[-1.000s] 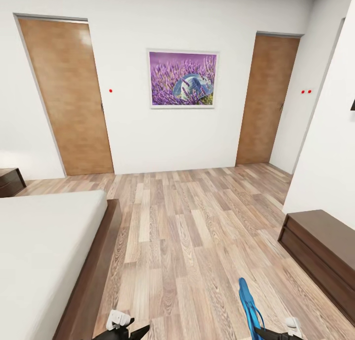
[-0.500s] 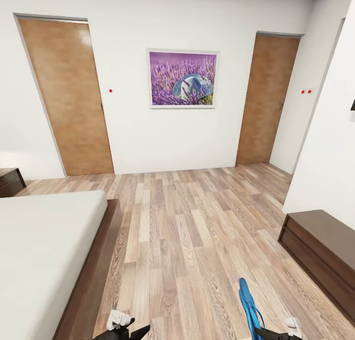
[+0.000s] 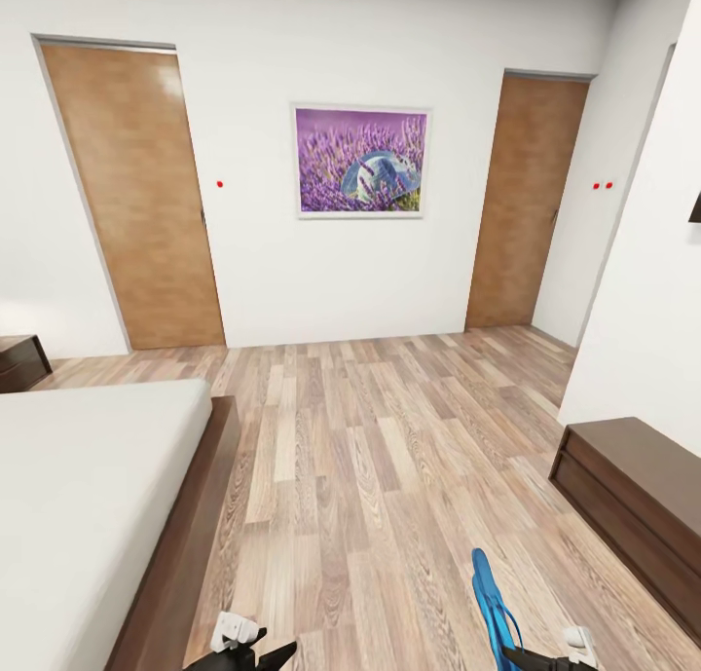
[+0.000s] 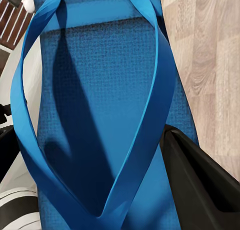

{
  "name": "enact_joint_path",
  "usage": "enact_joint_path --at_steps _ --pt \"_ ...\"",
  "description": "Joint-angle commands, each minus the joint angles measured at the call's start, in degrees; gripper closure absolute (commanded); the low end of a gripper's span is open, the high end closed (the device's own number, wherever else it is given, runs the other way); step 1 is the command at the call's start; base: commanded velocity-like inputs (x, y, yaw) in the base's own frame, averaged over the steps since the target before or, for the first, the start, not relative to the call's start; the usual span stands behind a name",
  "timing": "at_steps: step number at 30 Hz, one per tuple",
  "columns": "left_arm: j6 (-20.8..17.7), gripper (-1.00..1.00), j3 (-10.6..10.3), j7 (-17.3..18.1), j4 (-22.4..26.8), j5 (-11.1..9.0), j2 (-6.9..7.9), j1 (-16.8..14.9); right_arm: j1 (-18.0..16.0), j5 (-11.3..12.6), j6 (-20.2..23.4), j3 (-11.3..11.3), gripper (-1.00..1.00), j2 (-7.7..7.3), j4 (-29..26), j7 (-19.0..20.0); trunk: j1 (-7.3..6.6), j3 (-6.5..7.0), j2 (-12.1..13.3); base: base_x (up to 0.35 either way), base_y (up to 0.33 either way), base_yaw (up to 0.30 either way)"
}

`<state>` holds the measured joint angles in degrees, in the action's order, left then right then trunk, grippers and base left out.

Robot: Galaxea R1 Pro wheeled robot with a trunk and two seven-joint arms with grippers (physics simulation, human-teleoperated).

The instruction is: In the bedroom, move the book from the bed onto either nightstand, and place the two sandals side by side next to the bed.

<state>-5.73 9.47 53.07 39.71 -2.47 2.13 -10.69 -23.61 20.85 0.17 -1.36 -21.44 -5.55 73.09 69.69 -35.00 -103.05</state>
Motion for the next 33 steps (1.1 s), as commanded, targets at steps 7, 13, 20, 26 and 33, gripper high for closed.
enact_joint_path --at_steps 7,13,20,26,33 --pt "-0.6 -1.0 0.1 0.3 0.0 -0.3 -0.02 0.0 0.0 0.0 0.1 -0.1 1.0 -0.01 0.0 0.1 -0.01 -0.02 0.0 0.0 0.0 0.0" --pt "-0.6 -1.0 0.1 0.3 0.0 -0.3 -0.02 0.0 0.0 -0.1 0.1 -0.1 1.0 -0.01 0.0 0.1 -0.01 -0.11 0.0 0.0 0.0 0.0" --pt "-0.6 -1.0 0.1 0.3 0.0 -0.3 -0.02 0.0 0.0 0.0 0.1 -0.1 1.0 -0.01 -0.1 0.2 -0.01 -0.23 0.0 0.0 0.0 0.0" --pt "-0.6 -1.0 0.1 0.3 0.0 -0.3 -0.02 0.0 0.0 0.0 0.1 -0.1 1.0 -0.01 0.0 0.2 -0.01 -0.26 0.0 0.0 0.0 0.0" --pt "-0.6 -1.0 0.1 0.3 0.0 -0.3 -0.02 0.0 0.0 0.0 0.1 -0.1 1.0 -0.01 -0.1 0.2 -0.01 -0.57 0.0 0.0 0.0 0.0"
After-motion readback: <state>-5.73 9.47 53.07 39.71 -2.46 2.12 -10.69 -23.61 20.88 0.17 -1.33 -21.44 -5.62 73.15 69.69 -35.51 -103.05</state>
